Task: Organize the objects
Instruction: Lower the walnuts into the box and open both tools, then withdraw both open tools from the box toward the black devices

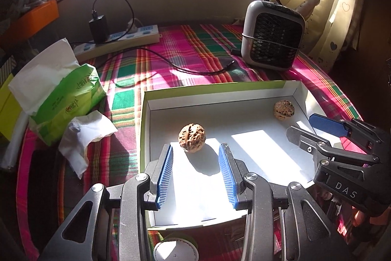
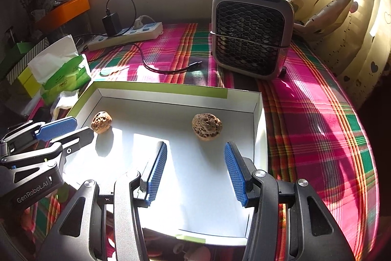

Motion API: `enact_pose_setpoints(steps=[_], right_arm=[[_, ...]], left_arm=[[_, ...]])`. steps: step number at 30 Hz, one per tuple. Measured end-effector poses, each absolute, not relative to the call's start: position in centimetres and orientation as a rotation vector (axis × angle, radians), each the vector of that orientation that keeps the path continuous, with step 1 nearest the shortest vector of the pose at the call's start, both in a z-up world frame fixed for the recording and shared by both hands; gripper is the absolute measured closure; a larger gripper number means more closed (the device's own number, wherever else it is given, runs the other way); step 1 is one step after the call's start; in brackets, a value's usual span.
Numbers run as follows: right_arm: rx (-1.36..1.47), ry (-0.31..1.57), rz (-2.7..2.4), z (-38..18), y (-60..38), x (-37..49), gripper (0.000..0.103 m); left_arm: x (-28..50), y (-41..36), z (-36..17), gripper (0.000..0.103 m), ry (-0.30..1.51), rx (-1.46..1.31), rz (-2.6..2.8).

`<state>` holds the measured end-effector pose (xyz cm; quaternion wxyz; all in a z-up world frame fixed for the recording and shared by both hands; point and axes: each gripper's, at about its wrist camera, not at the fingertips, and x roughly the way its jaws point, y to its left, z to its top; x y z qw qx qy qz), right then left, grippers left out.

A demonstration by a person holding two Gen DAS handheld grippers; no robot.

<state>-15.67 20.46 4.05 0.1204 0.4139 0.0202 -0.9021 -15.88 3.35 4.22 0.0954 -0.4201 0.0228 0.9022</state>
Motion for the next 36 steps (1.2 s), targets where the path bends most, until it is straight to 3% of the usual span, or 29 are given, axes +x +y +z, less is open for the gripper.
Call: enact_pose_setpoints(steps=[36], right_arm=[[1.082, 0.078, -2.712, 5.1, 21.0, -7.4, 0.053]], left_arm=[[-7.5, 1.6, 4.7, 0.067, 0.076, -1.132, 2.776]])
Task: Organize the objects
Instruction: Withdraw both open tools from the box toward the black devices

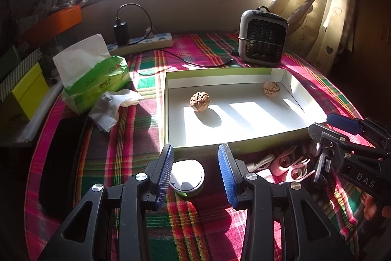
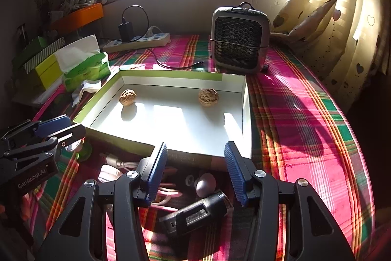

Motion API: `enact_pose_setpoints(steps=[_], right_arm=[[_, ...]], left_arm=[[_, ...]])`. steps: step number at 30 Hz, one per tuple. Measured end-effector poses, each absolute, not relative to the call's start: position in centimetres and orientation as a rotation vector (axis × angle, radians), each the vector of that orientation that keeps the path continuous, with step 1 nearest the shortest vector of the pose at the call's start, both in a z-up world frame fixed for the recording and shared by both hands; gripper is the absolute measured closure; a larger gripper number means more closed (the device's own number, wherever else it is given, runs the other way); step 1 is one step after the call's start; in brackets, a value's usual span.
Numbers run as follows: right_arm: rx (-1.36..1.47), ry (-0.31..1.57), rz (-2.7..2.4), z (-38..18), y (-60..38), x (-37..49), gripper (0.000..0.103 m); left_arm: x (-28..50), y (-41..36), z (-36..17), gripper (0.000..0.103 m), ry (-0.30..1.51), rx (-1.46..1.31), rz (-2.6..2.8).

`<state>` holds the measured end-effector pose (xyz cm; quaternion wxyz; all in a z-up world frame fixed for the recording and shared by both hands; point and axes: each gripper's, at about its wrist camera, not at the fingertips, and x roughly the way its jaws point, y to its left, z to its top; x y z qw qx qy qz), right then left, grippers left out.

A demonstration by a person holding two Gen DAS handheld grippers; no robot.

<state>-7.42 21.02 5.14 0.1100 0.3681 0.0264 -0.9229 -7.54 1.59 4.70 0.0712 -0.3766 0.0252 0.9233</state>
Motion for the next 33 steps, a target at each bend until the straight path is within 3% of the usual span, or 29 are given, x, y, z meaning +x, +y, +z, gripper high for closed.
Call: enact_pose_setpoints(steps=[4, 33], right_arm=[[1.071, 0.078, -2.717, 5.2, 21.2, -6.5, 0.048], [1.069, 0.063, -2.707, 4.0, 22.1, -2.8, 0.046]], left_arm=[[-6.6, 0.9, 4.8, 0.066, 0.035, -1.118, 2.773], [-4.3, -0.1, 1.9, 0.06, -0.072, -1.202, 2.672]])
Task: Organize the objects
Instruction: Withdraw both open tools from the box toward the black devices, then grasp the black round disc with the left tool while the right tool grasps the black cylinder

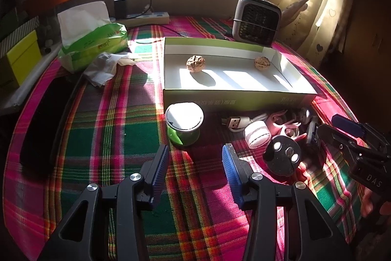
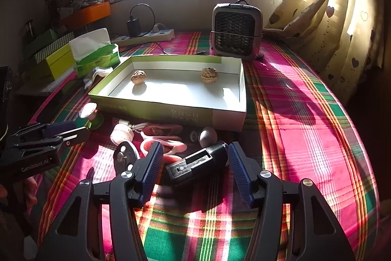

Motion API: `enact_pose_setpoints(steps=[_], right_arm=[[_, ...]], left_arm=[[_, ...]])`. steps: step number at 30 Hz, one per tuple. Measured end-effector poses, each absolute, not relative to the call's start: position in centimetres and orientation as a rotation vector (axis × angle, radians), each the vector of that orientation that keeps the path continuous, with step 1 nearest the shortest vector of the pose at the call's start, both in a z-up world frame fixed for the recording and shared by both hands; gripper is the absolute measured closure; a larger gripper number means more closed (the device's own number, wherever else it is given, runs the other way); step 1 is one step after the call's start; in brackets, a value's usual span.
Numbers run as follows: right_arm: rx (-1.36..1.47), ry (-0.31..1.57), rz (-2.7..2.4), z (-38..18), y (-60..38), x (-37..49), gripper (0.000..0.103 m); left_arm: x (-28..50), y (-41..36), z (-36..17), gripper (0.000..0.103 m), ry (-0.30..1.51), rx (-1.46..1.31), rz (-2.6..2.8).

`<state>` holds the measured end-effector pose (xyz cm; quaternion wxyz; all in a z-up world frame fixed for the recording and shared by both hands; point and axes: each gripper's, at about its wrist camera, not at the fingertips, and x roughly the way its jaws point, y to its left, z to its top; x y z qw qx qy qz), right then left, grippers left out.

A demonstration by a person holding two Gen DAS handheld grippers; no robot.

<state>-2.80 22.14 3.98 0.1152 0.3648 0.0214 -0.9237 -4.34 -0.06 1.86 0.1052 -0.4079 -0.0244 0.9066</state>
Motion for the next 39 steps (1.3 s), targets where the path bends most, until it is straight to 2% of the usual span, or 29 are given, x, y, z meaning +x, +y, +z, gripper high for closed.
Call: enact_pose_setpoints(steps=[18, 22, 39], right_arm=[[1.167, 0.03, -2.709, 2.6, 22.3, -3.8, 0.041], [1.177, 0.035, -2.719, 2.6, 22.6, -3.7, 0.036], [1.214, -0.004, -2.707, 2.5, 22.4, -3.7, 0.036]], left_arm=[[-3.5, 1.4, 1.2, 0.06, -0.079, -1.221, 2.582], [-3.4, 1.8, 1.2, 0.06, -0.077, -1.219, 2.57], [-3.1, 3.4, 1.3, 0.06, -0.049, -1.217, 2.51]])
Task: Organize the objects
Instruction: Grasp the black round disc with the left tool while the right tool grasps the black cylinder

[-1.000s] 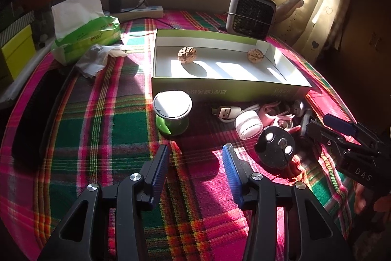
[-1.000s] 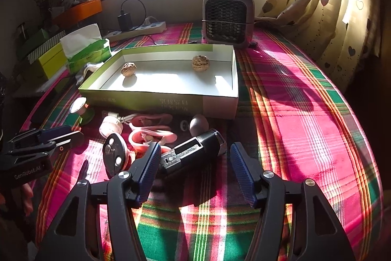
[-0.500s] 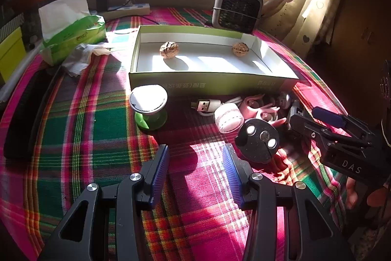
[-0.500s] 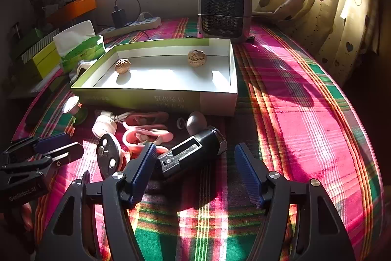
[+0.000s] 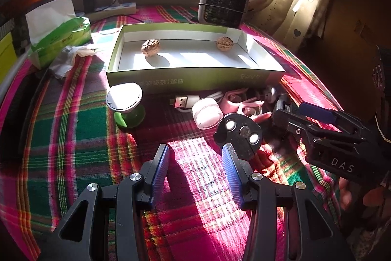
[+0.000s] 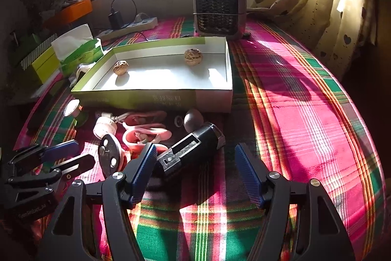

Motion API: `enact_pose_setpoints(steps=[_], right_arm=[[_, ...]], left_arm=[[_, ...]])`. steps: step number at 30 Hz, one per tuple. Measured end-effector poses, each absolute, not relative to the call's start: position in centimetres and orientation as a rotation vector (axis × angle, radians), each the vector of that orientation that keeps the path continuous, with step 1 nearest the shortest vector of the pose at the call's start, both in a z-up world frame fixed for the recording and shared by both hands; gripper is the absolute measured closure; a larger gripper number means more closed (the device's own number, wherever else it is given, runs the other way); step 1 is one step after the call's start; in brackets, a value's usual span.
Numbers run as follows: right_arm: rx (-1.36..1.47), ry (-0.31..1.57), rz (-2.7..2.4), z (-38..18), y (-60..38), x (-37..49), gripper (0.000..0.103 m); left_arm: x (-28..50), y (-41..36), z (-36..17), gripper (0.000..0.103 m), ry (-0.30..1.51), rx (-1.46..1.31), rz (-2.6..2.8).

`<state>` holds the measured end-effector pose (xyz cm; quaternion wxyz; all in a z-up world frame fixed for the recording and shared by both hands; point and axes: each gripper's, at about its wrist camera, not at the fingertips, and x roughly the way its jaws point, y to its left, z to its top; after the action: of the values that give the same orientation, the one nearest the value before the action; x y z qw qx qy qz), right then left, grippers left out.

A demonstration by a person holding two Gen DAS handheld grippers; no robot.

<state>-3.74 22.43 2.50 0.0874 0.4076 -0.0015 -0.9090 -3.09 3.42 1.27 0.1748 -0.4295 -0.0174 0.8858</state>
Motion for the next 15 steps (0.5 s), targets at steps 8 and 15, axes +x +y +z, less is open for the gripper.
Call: enact_pose_setpoints(steps=[8, 15], right_arm=[[1.268, 0.029, -2.727, 1.7, 22.7, -3.9, 0.036], [1.315, 0.024, -2.766, 1.5, 24.7, -3.6, 0.036]], left_arm=[[-3.1, 4.1, 1.4, 0.06, -0.04, -1.221, 2.485], [-3.3, 4.9, 1.4, 0.056, -0.045, -1.22, 2.451]])
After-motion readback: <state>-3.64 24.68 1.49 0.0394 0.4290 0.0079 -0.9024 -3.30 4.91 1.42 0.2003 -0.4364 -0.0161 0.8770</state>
